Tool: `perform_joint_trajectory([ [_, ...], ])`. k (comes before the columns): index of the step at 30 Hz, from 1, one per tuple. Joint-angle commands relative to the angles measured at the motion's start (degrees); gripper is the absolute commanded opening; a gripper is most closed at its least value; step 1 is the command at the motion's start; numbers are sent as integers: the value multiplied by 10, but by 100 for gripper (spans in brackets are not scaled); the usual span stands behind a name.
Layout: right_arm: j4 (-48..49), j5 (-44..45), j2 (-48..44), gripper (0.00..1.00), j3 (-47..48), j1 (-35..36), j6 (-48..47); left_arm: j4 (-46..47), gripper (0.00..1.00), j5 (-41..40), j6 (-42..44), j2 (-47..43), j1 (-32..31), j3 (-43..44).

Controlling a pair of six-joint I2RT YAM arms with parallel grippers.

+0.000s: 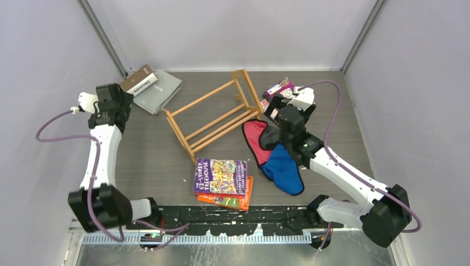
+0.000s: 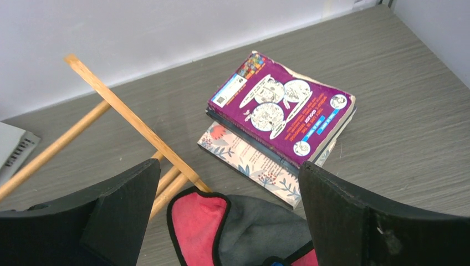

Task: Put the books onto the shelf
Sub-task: Pick up the book from the center of the board.

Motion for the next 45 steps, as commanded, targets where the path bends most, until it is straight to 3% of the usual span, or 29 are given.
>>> perform_joint_trajectory([
  [1, 19, 7, 14, 100, 23, 2, 22, 53, 98, 97, -84, 93, 39, 33],
  [11, 61, -11, 56, 100, 12, 2, 20, 170, 98, 152, -149, 230, 53, 53],
  [22, 107, -32, 94, 100, -6, 1, 4, 341, 99, 149, -241, 285, 55, 10],
  [37, 142, -56, 139, 100, 9, 2, -9, 488, 100, 137, -292, 389, 54, 26],
  [45, 148, -58, 161, 100, 17, 2, -16, 524, 100, 118, -300, 418, 54, 34],
])
